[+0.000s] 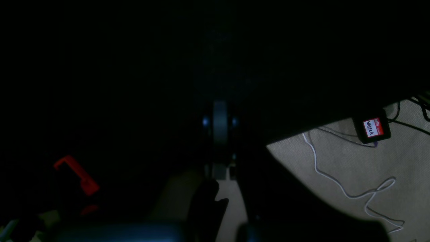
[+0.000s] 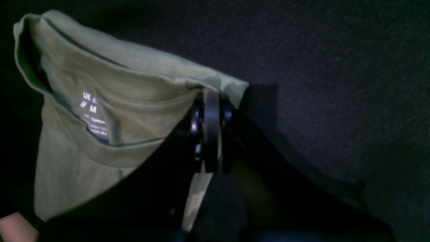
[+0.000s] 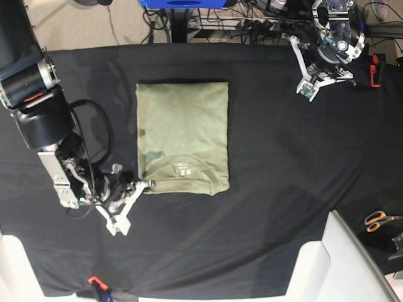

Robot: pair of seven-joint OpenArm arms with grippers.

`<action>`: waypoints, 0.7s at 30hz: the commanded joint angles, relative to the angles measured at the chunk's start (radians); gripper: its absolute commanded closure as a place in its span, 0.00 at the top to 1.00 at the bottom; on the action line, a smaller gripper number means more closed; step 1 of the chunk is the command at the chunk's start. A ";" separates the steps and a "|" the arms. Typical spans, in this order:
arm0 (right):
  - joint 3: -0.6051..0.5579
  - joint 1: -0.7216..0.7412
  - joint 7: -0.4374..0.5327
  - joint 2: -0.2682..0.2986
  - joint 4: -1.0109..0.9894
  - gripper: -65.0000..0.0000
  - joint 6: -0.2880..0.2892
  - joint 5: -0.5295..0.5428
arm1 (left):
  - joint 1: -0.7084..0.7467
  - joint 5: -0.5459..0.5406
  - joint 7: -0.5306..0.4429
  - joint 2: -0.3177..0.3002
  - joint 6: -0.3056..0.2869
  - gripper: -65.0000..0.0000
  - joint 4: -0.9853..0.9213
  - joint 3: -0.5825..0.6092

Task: Fold the T-shirt properly
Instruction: 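Grasp the collar edge with the right gripper and tug it square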

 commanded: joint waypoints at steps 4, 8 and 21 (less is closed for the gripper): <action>0.008 0.042 0.020 0.009 0.016 0.00 -0.049 0.006 | -0.011 -0.002 -0.006 -0.007 0.003 0.00 0.013 -0.006; 0.009 0.042 0.022 0.009 0.011 0.00 -0.063 0.007 | -0.013 -0.002 -0.006 -0.007 0.003 0.00 0.013 -0.002; 0.011 0.036 0.015 -0.006 0.018 0.00 -0.189 0.016 | -0.013 -0.002 -0.006 -0.007 0.003 0.00 0.013 -0.001</action>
